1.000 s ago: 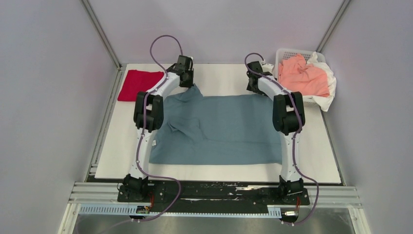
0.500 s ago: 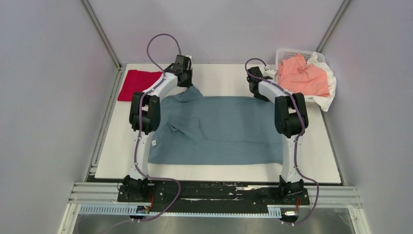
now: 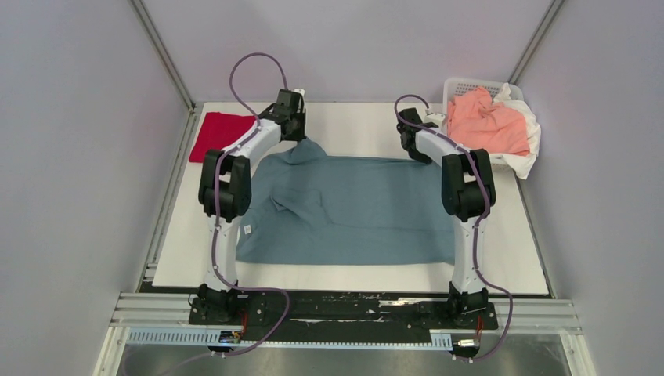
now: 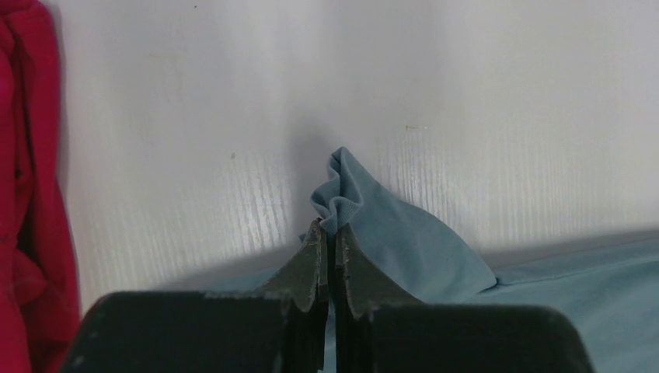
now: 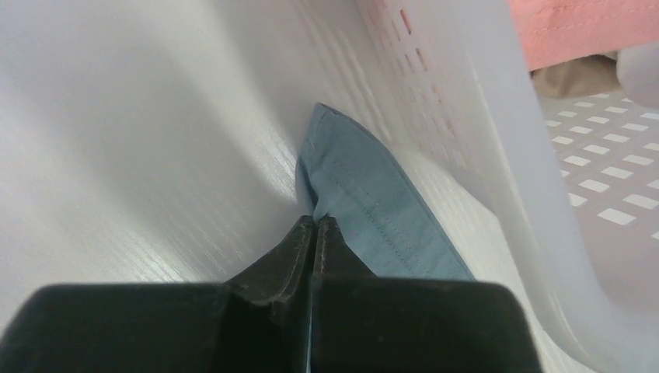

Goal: Fold and stack the t-shirts
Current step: Fold the other side of the tshirt into a rectangle, then rotate the tshirt 90 degrees

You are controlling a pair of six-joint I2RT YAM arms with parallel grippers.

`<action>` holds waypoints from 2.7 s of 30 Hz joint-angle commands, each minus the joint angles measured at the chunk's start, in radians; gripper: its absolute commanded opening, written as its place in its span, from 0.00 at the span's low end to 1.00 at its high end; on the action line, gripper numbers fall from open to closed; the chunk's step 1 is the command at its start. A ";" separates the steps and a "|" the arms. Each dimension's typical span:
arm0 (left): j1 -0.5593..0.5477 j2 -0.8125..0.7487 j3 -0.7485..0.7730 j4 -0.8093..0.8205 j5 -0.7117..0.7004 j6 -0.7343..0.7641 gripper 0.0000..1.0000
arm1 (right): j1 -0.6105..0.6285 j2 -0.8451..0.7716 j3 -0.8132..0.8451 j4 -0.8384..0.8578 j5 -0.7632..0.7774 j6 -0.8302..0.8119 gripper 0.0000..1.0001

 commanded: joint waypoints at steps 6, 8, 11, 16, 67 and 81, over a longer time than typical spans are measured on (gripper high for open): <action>-0.012 -0.241 -0.239 0.116 -0.019 -0.014 0.00 | 0.034 -0.200 -0.114 0.000 0.008 -0.014 0.00; -0.025 -0.299 -0.311 0.136 -0.038 -0.021 0.00 | 0.043 -0.259 -0.176 0.004 0.006 -0.009 0.00; -0.051 -0.399 -0.432 0.159 -0.095 -0.032 0.00 | 0.063 -0.342 -0.266 0.011 0.005 -0.002 0.00; -0.105 -0.561 -0.587 0.168 -0.193 -0.062 0.00 | 0.102 -0.464 -0.387 0.010 0.007 0.005 0.00; -0.518 -1.541 -1.214 -0.052 -0.224 -0.479 1.00 | 0.196 -1.328 -0.932 -0.121 -0.298 0.111 1.00; -0.418 -0.815 -0.963 0.117 -0.110 -0.449 1.00 | 0.169 -1.125 -0.985 0.179 -0.457 0.073 1.00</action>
